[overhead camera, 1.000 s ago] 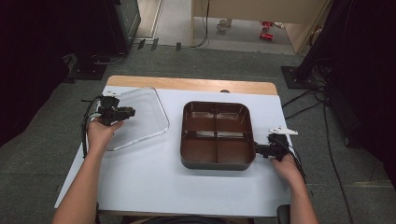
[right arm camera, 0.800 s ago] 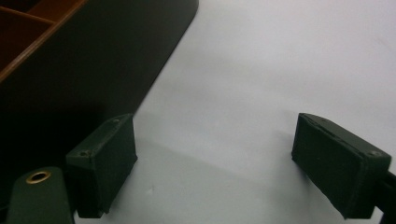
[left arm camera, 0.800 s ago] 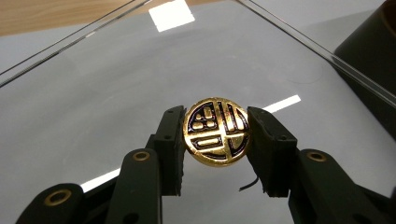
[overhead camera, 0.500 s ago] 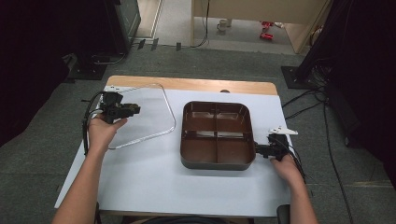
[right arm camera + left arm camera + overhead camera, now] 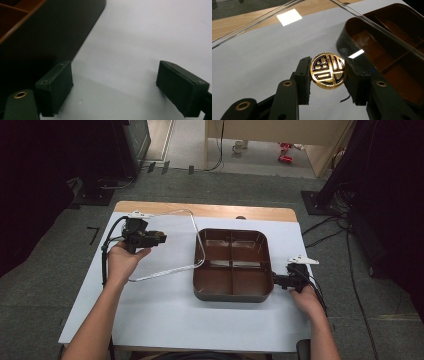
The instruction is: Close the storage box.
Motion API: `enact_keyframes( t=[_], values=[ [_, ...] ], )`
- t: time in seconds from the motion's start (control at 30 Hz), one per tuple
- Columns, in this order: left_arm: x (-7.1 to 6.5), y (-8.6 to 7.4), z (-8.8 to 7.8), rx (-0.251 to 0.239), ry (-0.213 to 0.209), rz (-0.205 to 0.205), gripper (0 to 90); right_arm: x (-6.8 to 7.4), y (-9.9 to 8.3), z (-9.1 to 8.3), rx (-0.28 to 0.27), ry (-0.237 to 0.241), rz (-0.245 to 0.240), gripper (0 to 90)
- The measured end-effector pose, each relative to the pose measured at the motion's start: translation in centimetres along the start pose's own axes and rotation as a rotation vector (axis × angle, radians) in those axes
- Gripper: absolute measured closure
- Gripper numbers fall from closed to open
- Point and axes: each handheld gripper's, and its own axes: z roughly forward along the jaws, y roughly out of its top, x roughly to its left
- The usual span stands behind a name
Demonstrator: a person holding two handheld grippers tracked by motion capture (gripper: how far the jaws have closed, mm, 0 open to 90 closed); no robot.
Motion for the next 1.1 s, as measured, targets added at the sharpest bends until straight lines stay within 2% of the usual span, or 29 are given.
enact_keyframes(
  t=[0.03, 0.1, 0.17, 0.33, 0.4, 0.43, 0.57, 0.6, 0.67, 0.8, 0.97, 1.1],
  values=[
    [0.0, 0.0, 0.0, 0.000, 0.000, 0.000, 59.4, 0.0, 0.0, 0.0, 0.000, 0.000, 0.000, 13.5],
    [-1.4, 0.3, 0.4, 0.004, -0.007, 0.024, 59.4, 0.0, 0.0, 0.0, 0.000, 0.000, 0.000, 13.5],
    [-1.8, 0.4, 0.5, 0.007, -0.011, 0.037, 59.4, 0.0, 0.0, 0.0, -0.001, 0.000, 0.000, 13.5],
    [-4.2, 0.9, 1.4, 0.000, -0.035, 0.080, 59.4, 0.0, 0.0, 0.0, 0.000, 0.000, 0.000, 13.5],
    [-5.3, 1.3, 2.1, 0.004, -0.056, 0.093, 59.4, 0.0, 0.0, 0.0, -0.001, 0.000, -0.001, 13.5],
    [-5.3, 1.3, 2.1, 0.004, -0.056, 0.093, 59.4, 0.0, 0.0, 0.0, -0.001, 0.000, -0.001, 13.5],
    [-6.9, 1.9, 3.2, 0.005, -0.090, 0.097, 59.4, 0.0, 0.0, 0.0, 0.000, 0.000, 0.001, 13.5],
    [-6.9, 1.9, 3.2, 0.005, -0.090, 0.097, 59.4, 0.0, 0.0, 0.0, 0.000, 0.000, 0.001, 13.5],
    [-8.0, 2.1, 3.8, 0.010, -0.102, 0.116, 59.4, 0.0, 0.0, 0.0, -0.001, 0.000, 0.002, 13.5],
    [-8.9, 2.3, 4.3, 0.014, -0.114, 0.128, 59.4, 0.0, 0.0, 0.0, -0.001, 0.000, 0.002, 13.5],
    [-10.3, 2.5, 5.4, 0.003, -0.151, 0.113, 59.4, 0.0, 0.0, 0.0, 0.000, 0.000, 0.001, 13.5],
    [-11.2, 2.6, 5.9, 0.008, -0.167, 0.123, 59.4, 0.0, 0.0, 0.0, -0.001, 0.000, 0.002, 13.5]
  ],
)
